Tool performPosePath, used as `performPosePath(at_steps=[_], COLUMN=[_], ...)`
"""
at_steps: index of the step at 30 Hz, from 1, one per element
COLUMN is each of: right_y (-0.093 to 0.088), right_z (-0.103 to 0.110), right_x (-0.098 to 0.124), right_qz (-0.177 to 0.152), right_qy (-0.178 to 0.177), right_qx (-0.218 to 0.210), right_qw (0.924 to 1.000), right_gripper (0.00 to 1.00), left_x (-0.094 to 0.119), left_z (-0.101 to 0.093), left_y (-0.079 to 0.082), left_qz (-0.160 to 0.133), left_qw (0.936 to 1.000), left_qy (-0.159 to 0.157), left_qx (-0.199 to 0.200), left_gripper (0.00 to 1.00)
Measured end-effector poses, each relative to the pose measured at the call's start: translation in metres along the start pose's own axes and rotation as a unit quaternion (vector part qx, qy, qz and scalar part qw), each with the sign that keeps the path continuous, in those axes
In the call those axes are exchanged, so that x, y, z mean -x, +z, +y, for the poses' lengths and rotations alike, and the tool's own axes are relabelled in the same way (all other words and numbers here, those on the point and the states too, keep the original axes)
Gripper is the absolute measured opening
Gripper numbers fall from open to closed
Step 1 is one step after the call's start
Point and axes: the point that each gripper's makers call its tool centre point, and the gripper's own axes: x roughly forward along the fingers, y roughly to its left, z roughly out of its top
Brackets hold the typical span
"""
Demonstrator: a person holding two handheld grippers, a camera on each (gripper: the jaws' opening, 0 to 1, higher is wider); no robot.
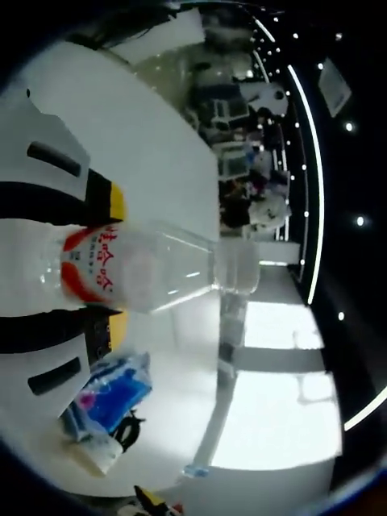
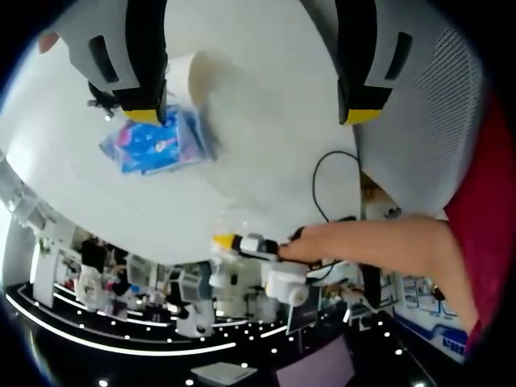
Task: Arrange the tabletop items into an orderly group along one side of the table until the central work area is clear of visible clutter.
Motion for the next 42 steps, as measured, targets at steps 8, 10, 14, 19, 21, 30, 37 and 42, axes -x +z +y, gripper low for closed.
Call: performPosePath(at_steps=[8,10,14,19,21,30,37,42], right_y=[0.000,0.001,0.001,0.001,0.002,0.005,0.007,0.005], right_z=[-0.001,-0.001,-0.002,-0.005,-0.007,-0.013,-0.018,-0.018], right_x=[-0.001,-0.001,-0.001,-0.001,-0.001,-0.003,-0.002,-0.002], right_qz=[0.003,0.003,0.005,0.004,0.001,-0.013,-0.029,-0.033], right_qy=[0.002,0.004,0.004,0.001,-0.001,-0.010,-0.018,-0.019], right_qx=[0.002,0.003,0.003,0.001,0.000,-0.006,-0.019,-0.028], right_qw=[1.0000,1.0000,1.0000,1.0000,1.0000,0.9998,0.9992,0.9989], right_gripper=[0.86,0.86,0.86,0.86,0.86,0.86,0.86,0.87], left_x=[-0.004,-0.005,-0.008,-0.009,-0.010,-0.010,-0.012,-0.013], left_z=[0.009,0.012,0.015,0.016,0.017,0.018,0.020,0.018], left_y=[-0.001,-0.001,-0.002,-0.005,-0.006,-0.009,-0.014,-0.014], left_qz=[-0.012,-0.017,-0.021,-0.025,-0.024,-0.027,-0.034,-0.042], left_qw=[0.9996,0.9992,0.9989,0.9988,0.9988,0.9986,0.9982,0.9979], left_qy=[0.023,0.030,0.034,0.037,0.038,0.043,0.043,0.044], left_qx=[0.013,0.018,0.022,0.021,0.020,0.016,0.024,0.022], left_gripper=[0.36,0.36,0.36,0.36,0.36,0.36,0.36,0.36])
